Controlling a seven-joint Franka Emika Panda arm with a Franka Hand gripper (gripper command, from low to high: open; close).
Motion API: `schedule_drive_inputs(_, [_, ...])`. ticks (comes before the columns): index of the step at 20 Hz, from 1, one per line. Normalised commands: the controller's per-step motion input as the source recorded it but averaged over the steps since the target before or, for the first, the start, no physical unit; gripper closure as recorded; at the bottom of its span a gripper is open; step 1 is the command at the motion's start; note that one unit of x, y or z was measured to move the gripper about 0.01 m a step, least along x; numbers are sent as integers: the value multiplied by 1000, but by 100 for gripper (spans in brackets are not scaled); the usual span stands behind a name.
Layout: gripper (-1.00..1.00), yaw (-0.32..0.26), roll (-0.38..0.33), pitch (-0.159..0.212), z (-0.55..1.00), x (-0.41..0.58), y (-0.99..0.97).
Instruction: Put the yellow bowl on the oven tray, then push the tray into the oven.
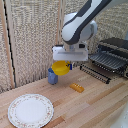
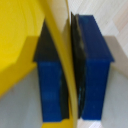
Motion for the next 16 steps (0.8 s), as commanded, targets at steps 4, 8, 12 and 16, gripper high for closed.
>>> schedule_drive_inputs(4, [100, -231, -19, 4, 681, 348, -354])
schedule_drive_inputs(8, [100, -164, 4, 7, 592, 120, -699])
schedule_drive_inputs(12, [100, -103, 18, 18, 551, 8, -891])
schedule_drive_inputs(16, [100, -138, 5, 0, 391, 16, -808])
